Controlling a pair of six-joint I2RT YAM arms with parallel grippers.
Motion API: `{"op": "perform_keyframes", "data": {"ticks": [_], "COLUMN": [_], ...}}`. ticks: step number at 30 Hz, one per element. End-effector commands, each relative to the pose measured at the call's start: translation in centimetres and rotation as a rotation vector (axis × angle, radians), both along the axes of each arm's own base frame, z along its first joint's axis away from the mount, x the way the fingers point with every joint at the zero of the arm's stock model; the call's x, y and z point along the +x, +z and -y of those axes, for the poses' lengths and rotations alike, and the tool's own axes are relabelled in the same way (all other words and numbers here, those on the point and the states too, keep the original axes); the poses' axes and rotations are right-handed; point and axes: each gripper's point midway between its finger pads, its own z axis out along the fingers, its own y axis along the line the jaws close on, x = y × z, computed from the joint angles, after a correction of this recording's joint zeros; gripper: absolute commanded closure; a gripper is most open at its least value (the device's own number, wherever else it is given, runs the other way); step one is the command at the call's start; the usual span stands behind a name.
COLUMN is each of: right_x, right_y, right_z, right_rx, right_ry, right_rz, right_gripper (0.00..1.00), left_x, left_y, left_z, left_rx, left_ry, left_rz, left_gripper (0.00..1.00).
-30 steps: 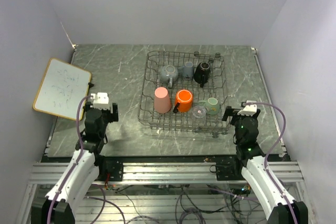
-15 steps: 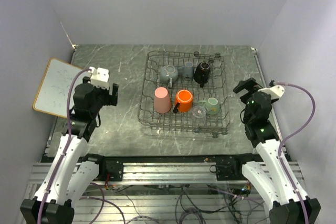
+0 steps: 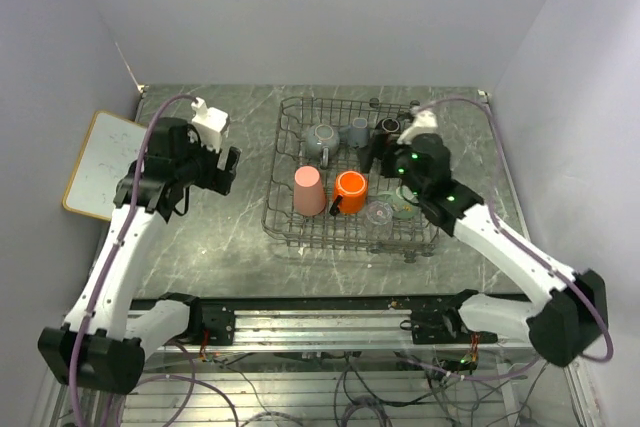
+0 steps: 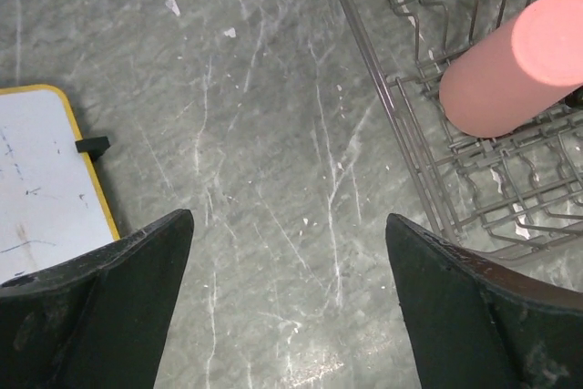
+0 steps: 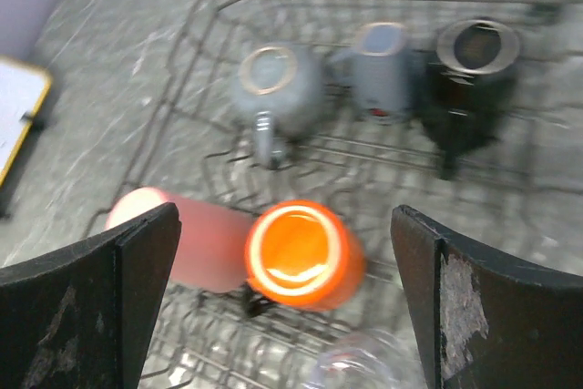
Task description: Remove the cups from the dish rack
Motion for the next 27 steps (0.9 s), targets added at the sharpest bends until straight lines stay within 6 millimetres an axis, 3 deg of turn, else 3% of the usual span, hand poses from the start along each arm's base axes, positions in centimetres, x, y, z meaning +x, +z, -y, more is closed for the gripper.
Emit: {"op": "perform_keyframes", "data": {"ticks": [1, 3, 6, 11, 16, 23, 27], "right_x": [-0.3, -0.4, 0.0, 0.8, 1.4, -0.4, -1.1], "right_y": [0.2, 0.6, -0.7, -3.4, -5.3, -8.8, -9.6], "right_z": [-6.3, -9.4, -13.5, -18.2, -19.1, -19.1, -18.8], "right_rx": [-0.096, -0.106, -0.164, -0.236, -0.315, -0.444, -0.440], "right_ry": [0.151, 0.212, 0.281, 0.336, 0.297, 0.259, 0.259], "right_rz": [0.000, -0.002, -0.042, -0.101, -0.131, -0.169, -0.178], "right_gripper": [0.00, 0.00, 0.00, 0.00, 0.00, 0.00, 0.01], "left_x": [1.2, 2.0, 2.5, 2.6, 1.5, 0.3, -0.5], "left_y": [1.3, 1.0, -0.3, -1.1, -0.9, -0.5, -0.4], "left_z": [0.5, -0.1, -0.6, -0.7, -0.6, 0.6, 1.2], "left_rx": [-0.011, 0.026, 0.065, 0.040, 0.040, -0.007, -0.028], "left_ry": [-0.016, 0.008, 0.023, 0.025, -0.018, -0.098, -0.134], "left_rz": [-0.039, -0.097, -0.233, -0.249, -0.243, -0.179, -0.170], "left_gripper": [0.00, 0.05, 0.17, 0.17, 0.16, 0.14, 0.14]}}
